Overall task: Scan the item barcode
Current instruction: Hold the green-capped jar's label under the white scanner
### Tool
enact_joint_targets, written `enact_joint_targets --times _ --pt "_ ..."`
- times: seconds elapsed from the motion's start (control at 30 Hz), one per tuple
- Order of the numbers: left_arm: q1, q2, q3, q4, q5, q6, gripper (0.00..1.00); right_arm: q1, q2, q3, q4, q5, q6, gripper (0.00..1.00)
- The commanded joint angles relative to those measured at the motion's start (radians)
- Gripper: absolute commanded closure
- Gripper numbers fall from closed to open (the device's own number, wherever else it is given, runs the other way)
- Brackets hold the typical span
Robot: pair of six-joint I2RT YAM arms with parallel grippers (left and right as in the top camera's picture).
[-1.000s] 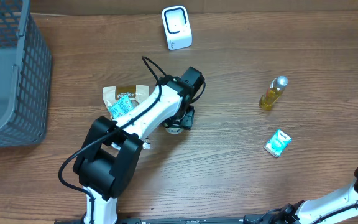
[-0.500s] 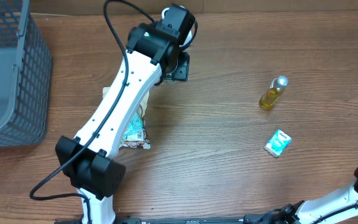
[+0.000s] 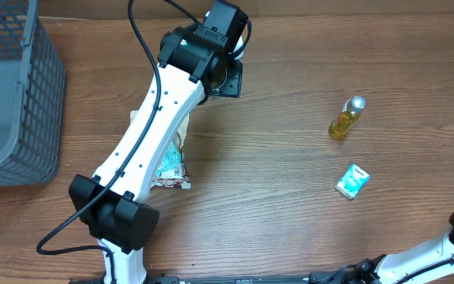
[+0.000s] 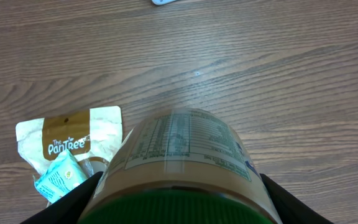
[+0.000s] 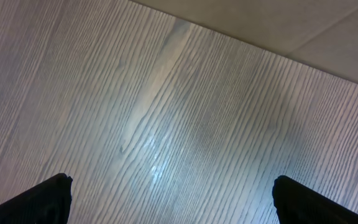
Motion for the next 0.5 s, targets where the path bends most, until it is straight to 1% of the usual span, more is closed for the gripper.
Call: enact_joint_targets --times 0.0,0.2,0.27,0.33,0.4,0.47 --pt "0.004 -0.023 0.026 0.001 -0.013 0.024 0.48 -0.001 -0.014 0.01 0.003 0.006 0.0 0.0" --pt "0.005 -0.023 0.026 0.028 -0.013 0.023 0.49 -0.001 -0.014 0.01 0.003 0.006 0.0 0.0" --pt "0.004 -0.023 0.026 0.051 -0.013 0.023 0.5 -0.001 -0.014 0.01 0.003 0.006 0.0 0.0" --pt "0.007 -0.023 0.031 0.082 -0.021 0.023 0.53 -0.001 -0.014 0.01 0.003 0.006 0.0 0.0" --pt "0.021 -0.023 0.048 0.119 -0.037 0.023 0.59 -0.001 -0.014 0.01 0.003 0.006 0.0 0.0" --pt "0.036 -0.023 0.063 0.155 -0.04 0.023 0.62 -0.001 -0.014 0.01 0.003 0.006 0.0 0.0"
